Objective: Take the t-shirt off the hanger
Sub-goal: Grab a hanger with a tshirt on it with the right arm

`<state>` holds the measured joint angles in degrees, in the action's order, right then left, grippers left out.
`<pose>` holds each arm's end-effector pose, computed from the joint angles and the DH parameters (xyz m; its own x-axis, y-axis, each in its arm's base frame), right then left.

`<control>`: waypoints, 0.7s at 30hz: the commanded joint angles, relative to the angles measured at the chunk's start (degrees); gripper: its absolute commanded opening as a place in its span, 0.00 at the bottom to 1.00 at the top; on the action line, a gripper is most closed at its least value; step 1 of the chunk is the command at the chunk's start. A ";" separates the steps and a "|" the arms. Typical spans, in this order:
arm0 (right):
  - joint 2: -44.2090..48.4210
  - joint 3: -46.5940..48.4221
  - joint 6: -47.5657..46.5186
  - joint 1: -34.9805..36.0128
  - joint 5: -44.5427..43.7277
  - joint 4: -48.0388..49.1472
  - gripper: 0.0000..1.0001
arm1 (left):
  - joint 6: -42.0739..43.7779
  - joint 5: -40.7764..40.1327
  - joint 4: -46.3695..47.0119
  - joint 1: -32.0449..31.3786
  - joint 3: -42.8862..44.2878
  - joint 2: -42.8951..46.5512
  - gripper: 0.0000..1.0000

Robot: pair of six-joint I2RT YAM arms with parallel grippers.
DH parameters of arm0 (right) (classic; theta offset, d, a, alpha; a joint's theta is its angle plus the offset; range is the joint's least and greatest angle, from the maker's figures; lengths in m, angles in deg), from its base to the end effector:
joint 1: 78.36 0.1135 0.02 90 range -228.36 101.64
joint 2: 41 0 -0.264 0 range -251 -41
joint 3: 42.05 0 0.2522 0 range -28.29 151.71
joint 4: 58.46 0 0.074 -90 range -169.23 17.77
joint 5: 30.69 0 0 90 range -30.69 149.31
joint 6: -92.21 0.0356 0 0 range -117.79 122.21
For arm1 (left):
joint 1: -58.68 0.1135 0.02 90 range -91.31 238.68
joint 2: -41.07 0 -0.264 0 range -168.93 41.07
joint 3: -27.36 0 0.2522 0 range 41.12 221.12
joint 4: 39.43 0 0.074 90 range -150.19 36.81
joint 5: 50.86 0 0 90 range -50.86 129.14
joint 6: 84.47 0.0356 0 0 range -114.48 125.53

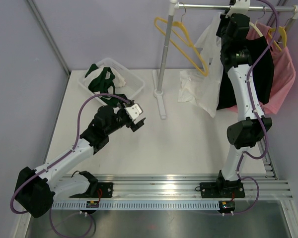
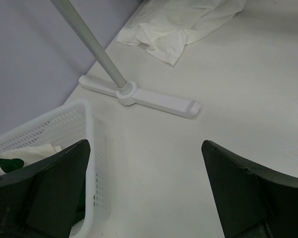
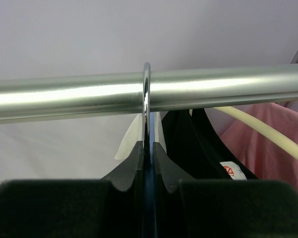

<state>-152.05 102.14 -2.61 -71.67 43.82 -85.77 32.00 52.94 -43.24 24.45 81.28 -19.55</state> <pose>0.4319 0.0411 0.5088 0.0878 -0.0712 -0.9936 0.1596 0.9856 -0.0566 0.2000 -0.1464 0.2943 0.1949 0.3909 -0.8995 0.7298 0.5549 0.3993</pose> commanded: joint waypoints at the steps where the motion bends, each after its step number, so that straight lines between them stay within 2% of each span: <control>1: 2.58 -1.40 0.42 -0.11 0.28 4.66 0.00 | -0.11 1.58 2.35 -0.30 2.03 -0.03 0.99; 21: 9.62 -4.31 1.74 -0.11 1.24 6.16 0.00 | -0.11 2.02 2.17 -0.30 2.03 -0.11 0.99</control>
<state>-146.45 96.24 -1.82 -71.67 44.00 -84.06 32.03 53.53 -43.24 24.45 81.28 -19.57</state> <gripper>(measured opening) 0.129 0.985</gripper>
